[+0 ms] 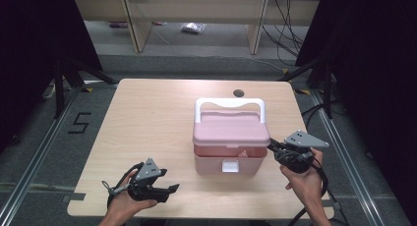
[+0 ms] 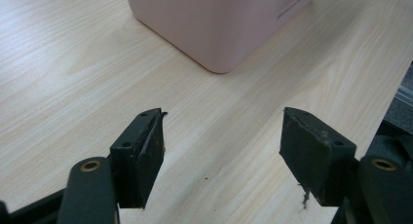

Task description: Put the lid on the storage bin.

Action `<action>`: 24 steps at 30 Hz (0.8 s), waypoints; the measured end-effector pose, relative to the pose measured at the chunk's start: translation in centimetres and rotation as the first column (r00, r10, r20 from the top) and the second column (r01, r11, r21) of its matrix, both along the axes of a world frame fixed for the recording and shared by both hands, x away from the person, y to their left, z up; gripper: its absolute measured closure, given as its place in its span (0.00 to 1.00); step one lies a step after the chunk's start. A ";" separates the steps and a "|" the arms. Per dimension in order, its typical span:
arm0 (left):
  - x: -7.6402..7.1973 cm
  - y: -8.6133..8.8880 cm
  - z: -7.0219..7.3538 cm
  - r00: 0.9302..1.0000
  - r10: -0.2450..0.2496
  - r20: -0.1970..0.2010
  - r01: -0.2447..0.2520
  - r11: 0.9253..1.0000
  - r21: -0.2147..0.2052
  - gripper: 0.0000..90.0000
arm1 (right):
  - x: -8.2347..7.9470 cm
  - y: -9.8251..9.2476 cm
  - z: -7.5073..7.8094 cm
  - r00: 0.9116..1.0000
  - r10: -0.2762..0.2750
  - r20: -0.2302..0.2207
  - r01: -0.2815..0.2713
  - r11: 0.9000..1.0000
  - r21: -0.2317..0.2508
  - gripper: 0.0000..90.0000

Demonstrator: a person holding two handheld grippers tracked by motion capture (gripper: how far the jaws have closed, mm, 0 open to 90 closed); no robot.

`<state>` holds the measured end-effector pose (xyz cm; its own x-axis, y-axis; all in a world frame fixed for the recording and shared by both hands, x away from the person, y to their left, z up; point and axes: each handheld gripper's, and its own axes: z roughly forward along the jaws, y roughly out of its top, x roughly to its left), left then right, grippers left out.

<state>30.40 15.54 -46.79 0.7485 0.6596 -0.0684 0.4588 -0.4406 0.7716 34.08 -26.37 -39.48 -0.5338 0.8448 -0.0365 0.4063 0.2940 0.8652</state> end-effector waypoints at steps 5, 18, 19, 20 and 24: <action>-0.1 0.1 0.0 1.000 0.003 -0.003 -0.003 1.000 -0.008 0.34 | -0.1 -0.1 -0.2 1.000 0.010 0.003 -0.010 1.000 0.004 0.92; -0.2 0.2 -0.7 1.000 0.016 -0.020 -0.016 1.000 0.011 0.31 | -0.9 -0.6 -0.9 0.999 0.017 -0.027 -0.017 1.000 0.013 0.87; -0.2 0.2 -0.8 1.000 0.016 -0.020 -0.016 1.000 0.012 0.31 | -1.0 -0.4 -0.9 0.999 0.006 -0.035 -0.005 1.000 0.030 0.87; -0.2 0.2 -0.8 1.000 0.014 -0.020 -0.014 1.000 0.014 0.31 | -1.0 -0.4 -1.0 1.000 0.004 -0.029 -0.004 1.000 0.027 0.87; -0.3 0.3 -0.7 1.000 0.019 -0.015 -0.019 1.000 0.012 0.31 | -1.2 -0.5 -1.1 0.999 -0.002 -0.037 0.002 1.000 0.023 0.85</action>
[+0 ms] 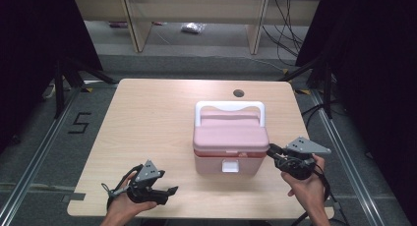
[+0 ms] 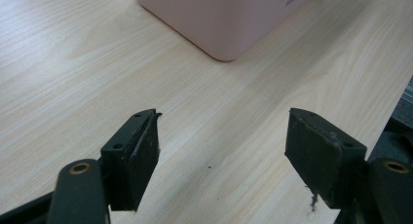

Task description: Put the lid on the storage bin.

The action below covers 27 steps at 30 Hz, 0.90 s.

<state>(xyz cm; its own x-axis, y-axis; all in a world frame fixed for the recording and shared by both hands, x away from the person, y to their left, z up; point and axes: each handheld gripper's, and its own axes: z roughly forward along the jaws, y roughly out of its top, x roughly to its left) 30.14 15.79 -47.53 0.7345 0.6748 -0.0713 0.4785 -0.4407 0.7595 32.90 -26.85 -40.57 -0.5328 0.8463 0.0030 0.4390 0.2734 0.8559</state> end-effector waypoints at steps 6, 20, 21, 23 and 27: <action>-0.1 0.0 -0.2 1.000 -0.004 -0.003 0.004 1.000 0.005 0.31 | 0.0 -0.4 -0.3 1.000 0.016 0.016 -0.016 1.000 -0.003 0.82; -0.1 0.0 -0.2 1.000 0.006 -0.003 -0.006 1.000 0.005 0.31 | -0.7 -1.6 -0.3 1.000 -0.028 0.009 0.027 0.999 0.033 0.71; 0.0 0.0 -0.2 1.000 0.005 -0.003 -0.005 1.000 0.007 0.31 | -0.7 -1.8 -0.3 0.999 -0.033 0.029 0.032 0.999 0.025 0.69; -0.1 -0.1 -0.2 1.000 0.003 -0.005 -0.003 1.000 -0.002 0.31 | -0.9 -1.9 -0.3 0.999 -0.040 0.017 0.039 0.999 0.029 0.65; -0.2 0.0 -0.2 1.000 0.010 0.000 -0.010 1.000 0.004 0.31 | -1.0 -2.1 -0.8 0.999 -0.048 -0.003 0.048 0.998 0.048 0.54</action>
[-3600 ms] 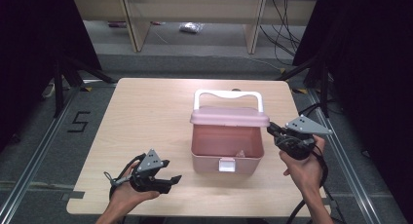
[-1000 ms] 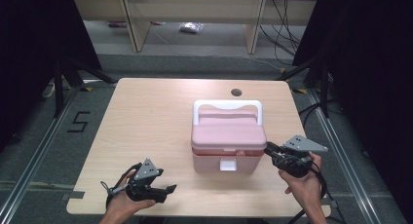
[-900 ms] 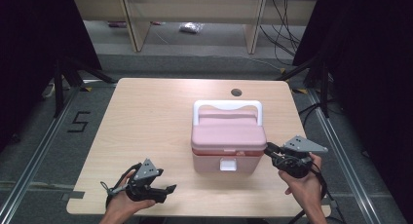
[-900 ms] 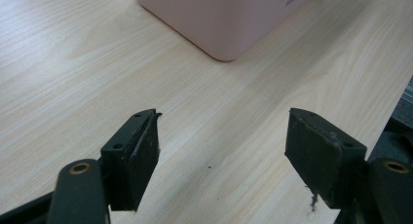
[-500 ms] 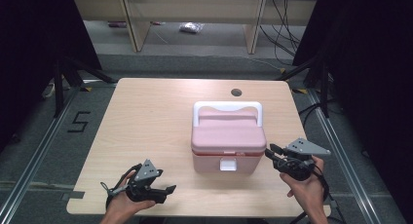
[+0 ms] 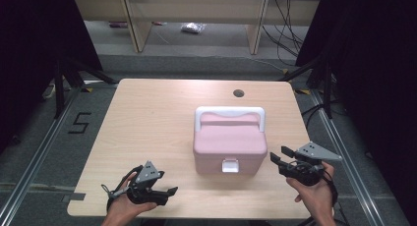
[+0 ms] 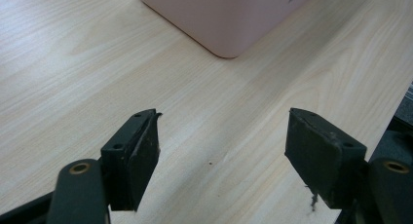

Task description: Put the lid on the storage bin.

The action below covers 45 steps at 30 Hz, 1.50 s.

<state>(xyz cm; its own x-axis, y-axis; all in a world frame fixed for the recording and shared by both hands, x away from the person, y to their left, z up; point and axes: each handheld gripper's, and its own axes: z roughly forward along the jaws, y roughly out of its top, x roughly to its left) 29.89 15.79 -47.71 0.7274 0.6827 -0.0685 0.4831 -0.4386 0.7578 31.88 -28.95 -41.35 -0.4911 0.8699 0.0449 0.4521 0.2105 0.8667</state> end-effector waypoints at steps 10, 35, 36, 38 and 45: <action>-0.4 0.2 0.2 1.000 0.002 0.004 -0.002 1.000 -0.018 0.31 | -0.8 0.2 -0.7 1.000 0.005 -0.030 -0.004 0.999 0.041 0.41; -1.8 -0.4 -1.4 1.000 -0.020 0.020 0.021 1.000 -0.019 0.27 | -3.3 2.2 -4.4 0.990 0.117 -0.083 -0.119 0.993 -0.020 0.27; -1.8 -0.5 -1.4 1.000 -0.021 0.021 0.021 1.000 -0.008 0.26 | -3.4 2.3 -4.5 0.988 0.123 -0.098 -0.126 0.992 -0.018 0.26; -1.9 -0.6 -1.5 0.999 -0.031 0.014 0.031 0.999 -0.015 0.26 | -3.7 2.5 -4.8 0.987 0.124 -0.101 -0.126 0.992 -0.016 0.26; -2.1 -1.1 -1.9 0.999 -0.044 0.021 0.044 0.999 -0.006 0.26 | -4.5 2.6 -5.7 0.982 0.131 -0.138 -0.136 0.990 -0.032 0.25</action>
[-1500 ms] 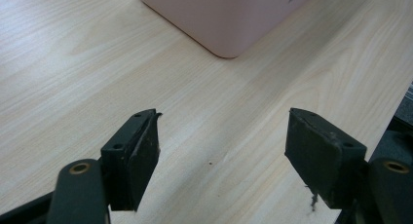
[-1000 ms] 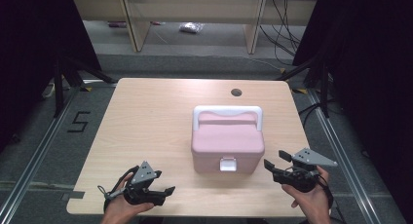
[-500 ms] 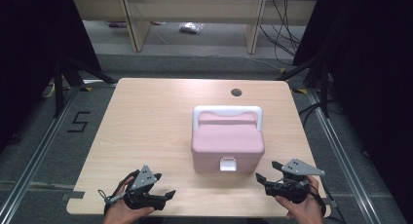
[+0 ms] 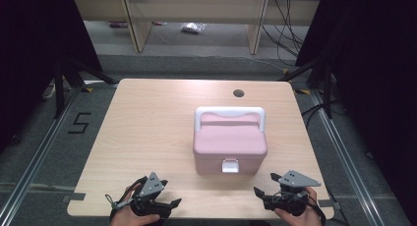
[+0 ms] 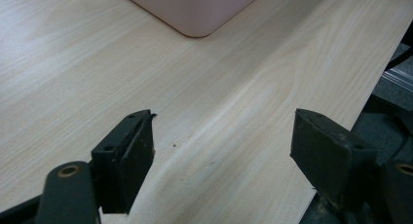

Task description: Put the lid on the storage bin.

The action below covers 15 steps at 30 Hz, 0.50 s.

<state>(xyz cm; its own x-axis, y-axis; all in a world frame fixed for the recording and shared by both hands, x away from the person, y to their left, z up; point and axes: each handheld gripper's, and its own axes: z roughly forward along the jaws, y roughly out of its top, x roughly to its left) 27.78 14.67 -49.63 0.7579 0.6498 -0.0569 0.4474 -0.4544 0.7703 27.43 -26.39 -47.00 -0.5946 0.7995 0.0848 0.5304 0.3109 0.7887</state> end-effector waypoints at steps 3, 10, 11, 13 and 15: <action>-0.2 -0.1 0.0 1.000 -0.005 -0.002 0.005 1.000 0.000 0.26 | -0.3 0.0 -0.5 1.000 0.002 -0.025 -0.002 1.000 0.004 0.24; -0.5 -0.3 0.0 1.000 -0.011 0.003 0.011 1.000 0.003 0.22 | -0.8 -0.1 -1.3 0.999 0.014 -0.036 -0.015 1.000 -0.013 0.21; -0.5 -0.3 0.0 1.000 -0.015 -0.004 0.015 1.000 -0.004 0.21 | -1.0 0.0 -1.4 0.999 0.013 -0.044 -0.013 1.000 -0.008 0.20; -0.5 -0.2 -0.2 1.000 -0.014 -0.013 0.014 1.000 0.009 0.19 | -1.2 0.1 -1.7 0.998 0.004 -0.069 -0.005 1.000 -0.017 0.19; -0.4 -0.4 -0.5 1.000 -0.008 -0.028 0.008 1.000 -0.006 0.18 | -1.2 0.0 -2.0 0.998 0.016 -0.067 -0.020 0.998 -0.063 0.19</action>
<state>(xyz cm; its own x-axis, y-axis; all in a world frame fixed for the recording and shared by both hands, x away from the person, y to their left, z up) 27.37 14.32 -50.09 0.7610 0.6436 -0.0820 0.4655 -0.4536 0.7600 26.22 -26.34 -48.96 -0.6036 0.7939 0.0740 0.5747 0.3689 0.7305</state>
